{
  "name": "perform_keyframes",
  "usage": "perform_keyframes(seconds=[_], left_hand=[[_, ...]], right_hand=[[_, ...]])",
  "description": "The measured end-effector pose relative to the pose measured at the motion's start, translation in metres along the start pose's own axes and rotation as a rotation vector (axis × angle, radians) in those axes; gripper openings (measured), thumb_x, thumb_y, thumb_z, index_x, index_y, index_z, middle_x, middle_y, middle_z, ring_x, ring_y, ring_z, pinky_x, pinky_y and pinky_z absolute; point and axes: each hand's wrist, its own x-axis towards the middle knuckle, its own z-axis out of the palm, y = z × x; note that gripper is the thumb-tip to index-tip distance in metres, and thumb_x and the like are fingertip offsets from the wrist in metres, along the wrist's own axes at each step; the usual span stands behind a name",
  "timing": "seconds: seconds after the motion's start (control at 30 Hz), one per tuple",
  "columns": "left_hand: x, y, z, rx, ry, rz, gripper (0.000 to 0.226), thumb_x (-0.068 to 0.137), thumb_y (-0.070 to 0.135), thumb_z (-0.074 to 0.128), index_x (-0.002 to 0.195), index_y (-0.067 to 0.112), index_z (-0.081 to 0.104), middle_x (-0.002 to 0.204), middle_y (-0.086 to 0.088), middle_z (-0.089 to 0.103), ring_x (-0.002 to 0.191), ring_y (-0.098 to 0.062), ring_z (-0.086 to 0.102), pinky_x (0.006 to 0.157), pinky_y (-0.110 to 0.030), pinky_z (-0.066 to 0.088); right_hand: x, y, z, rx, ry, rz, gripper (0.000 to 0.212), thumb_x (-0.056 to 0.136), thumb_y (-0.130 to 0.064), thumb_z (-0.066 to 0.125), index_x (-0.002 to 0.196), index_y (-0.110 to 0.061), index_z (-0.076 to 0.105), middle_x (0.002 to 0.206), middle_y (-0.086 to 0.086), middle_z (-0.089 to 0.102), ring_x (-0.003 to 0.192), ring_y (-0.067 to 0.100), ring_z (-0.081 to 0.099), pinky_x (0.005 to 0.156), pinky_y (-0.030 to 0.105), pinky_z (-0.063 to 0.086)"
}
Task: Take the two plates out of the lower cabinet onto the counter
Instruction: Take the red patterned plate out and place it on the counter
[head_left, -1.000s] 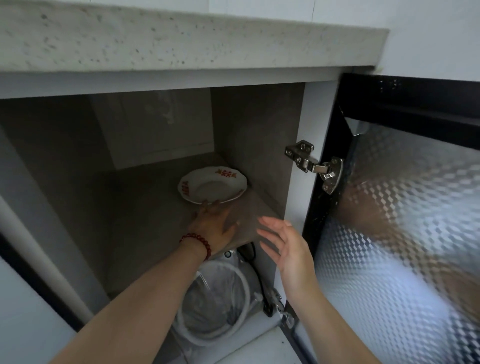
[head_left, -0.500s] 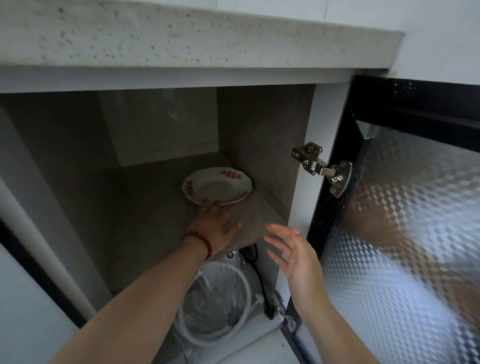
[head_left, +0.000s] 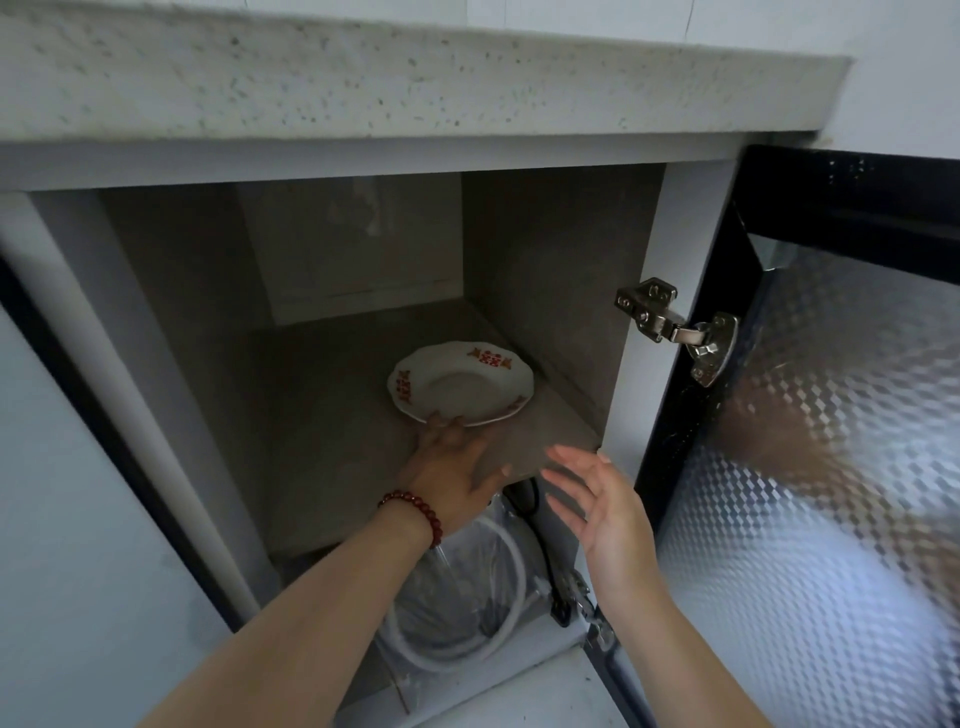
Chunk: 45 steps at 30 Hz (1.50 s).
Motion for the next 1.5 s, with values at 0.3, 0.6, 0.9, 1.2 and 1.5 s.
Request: perform_keyframes(seconds=[0.3,0.6,0.9,1.2,1.5], left_hand=[[-0.032,0.002,-0.005,-0.042,0.048,0.048,0.064,0.084,0.060,0.029,0.142,0.036,0.025,0.150,-0.006,0.031,0.142,-0.031,0.013,0.114,-0.047,0.015],[-0.056,0.004,-0.006,-0.082,0.078,0.083,0.058,0.085,0.061,0.029,0.138,0.036,0.033,0.147,0.001,0.037,0.142,-0.025,0.020,0.114,-0.042,0.018],[-0.078,0.007,-0.008,-0.084,0.111,0.113,0.061,0.085,0.062,0.025,0.138,0.034,0.036,0.143,0.002,0.041,0.140,-0.023,0.024,0.112,-0.039,0.021],[-0.065,0.001,-0.033,-0.886,0.279,-0.218,0.044,0.095,0.049,0.029,0.137,0.039,0.035,0.148,0.010,0.033,0.134,-0.002,0.027,0.109,-0.025,0.021],[-0.041,-0.007,-0.062,-1.665,0.304,-0.555,0.066,0.091,0.061,0.015,0.141,0.022,0.034,0.136,0.001,0.046,0.127,-0.020,0.043,0.104,-0.037,0.034]], right_hand=[[-0.003,0.010,0.008,0.005,0.000,0.008,0.039,0.100,-0.030,0.032,0.103,-0.016,0.068,0.112,-0.002,0.070,0.105,0.013,0.065,0.092,0.033,0.049],[-0.005,0.016,0.017,0.001,-0.026,0.008,0.039,0.099,-0.033,0.033,0.102,-0.020,0.070,0.108,-0.006,0.072,0.105,0.011,0.065,0.094,0.036,0.049],[-0.007,0.019,0.019,-0.021,-0.047,-0.006,0.039,0.099,-0.033,0.033,0.104,-0.020,0.070,0.114,-0.002,0.070,0.107,0.011,0.064,0.094,0.037,0.049],[0.017,0.015,0.018,-0.053,-0.004,0.004,0.037,0.097,-0.034,0.034,0.102,-0.023,0.069,0.126,0.005,0.062,0.107,0.008,0.062,0.087,0.027,0.047],[0.042,0.024,0.018,-0.091,0.080,0.071,0.028,0.098,-0.035,0.032,0.113,-0.035,0.055,0.120,-0.015,0.051,0.111,0.005,0.048,0.093,0.025,0.038]])
